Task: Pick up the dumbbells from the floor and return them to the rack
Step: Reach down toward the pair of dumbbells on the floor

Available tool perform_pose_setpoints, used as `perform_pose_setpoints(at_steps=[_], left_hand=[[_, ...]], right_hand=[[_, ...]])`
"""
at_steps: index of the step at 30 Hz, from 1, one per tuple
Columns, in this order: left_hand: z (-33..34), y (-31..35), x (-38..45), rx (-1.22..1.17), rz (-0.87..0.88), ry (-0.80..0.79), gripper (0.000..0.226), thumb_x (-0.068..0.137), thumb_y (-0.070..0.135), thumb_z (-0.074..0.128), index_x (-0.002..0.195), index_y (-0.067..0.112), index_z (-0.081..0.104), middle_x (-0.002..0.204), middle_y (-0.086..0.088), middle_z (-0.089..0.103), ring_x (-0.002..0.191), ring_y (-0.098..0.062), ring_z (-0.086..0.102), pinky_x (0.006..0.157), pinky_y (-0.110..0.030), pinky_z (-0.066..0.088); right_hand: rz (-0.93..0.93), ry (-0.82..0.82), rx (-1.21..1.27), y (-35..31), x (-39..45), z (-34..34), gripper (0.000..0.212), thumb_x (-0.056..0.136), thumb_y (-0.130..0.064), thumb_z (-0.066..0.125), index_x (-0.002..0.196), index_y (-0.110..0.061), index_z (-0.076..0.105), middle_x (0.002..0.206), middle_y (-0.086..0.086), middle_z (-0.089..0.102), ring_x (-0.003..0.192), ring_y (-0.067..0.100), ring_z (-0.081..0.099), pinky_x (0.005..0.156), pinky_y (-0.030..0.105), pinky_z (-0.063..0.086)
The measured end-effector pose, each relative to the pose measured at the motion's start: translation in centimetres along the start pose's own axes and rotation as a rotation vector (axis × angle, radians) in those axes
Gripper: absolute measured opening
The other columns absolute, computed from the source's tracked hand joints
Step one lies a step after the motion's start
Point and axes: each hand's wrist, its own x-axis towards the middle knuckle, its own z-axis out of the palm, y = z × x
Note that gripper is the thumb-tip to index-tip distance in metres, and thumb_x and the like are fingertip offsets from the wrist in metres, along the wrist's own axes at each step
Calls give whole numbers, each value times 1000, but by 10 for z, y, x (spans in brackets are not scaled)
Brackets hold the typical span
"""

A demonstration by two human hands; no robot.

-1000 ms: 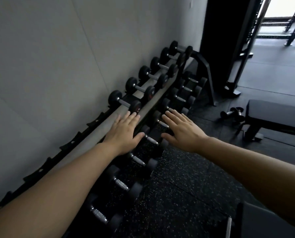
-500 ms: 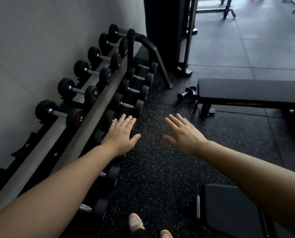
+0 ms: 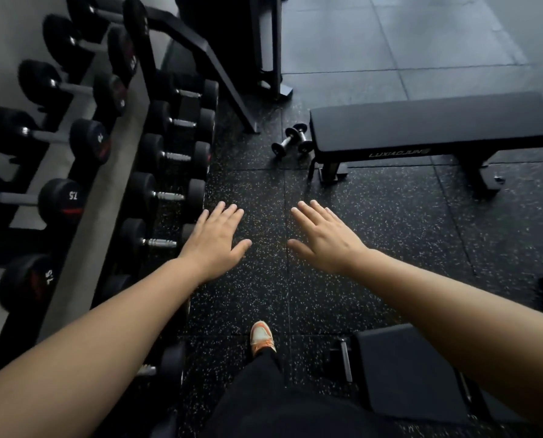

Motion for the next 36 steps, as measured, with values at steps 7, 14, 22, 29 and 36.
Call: perform_pose_setpoints(at_steps=[7, 14, 22, 29, 36], left_hand=[[-6, -36, 115, -14, 77, -86, 74, 95, 56, 34, 155, 17, 14, 164, -2, 11, 150, -17, -3, 120, -42, -4], [-13, -44, 229, -27, 103, -143, 73, 95, 54, 38, 155, 17, 18, 163, -3, 15, 150, -19, 1, 121, -45, 2], [-19, -42, 356, -104, -18, -166, 66, 97, 46, 43, 153, 16, 25, 162, -2, 22, 149, -19, 8, 120, -41, 3], [-36, -49, 460, -85, -100, -154, 67, 96, 54, 35, 153, 20, 27, 162, -3, 22, 149, -20, 7, 120, -45, 3], [-46, -76, 563, -76, -82, -186, 69, 95, 55, 35, 153, 20, 26, 162, -3, 20, 150, -21, 5, 120, -46, 1]], right_hand=[[127, -44, 28, 44, 82, -5, 79, 96, -65, 24, 157, -17, 11, 165, 8, 9, 151, 25, 1, 121, 41, 4], [169, -50, 73, 110, 157, -21, 79, 94, -65, 23, 156, -16, 14, 165, 9, 12, 151, 27, 4, 121, 43, 5], [110, -128, 88, 207, 269, -43, 78, 95, -62, 28, 155, -14, 18, 164, 11, 17, 150, 30, 9, 120, 46, 12], [38, -167, 53, 268, 351, -67, 77, 95, -63, 29, 156, -18, 14, 165, 10, 11, 151, 31, 4, 120, 47, 6], [65, -213, 45, 314, 442, -73, 78, 95, -62, 31, 157, -20, 11, 166, 11, 6, 151, 32, -1, 121, 47, 4]])
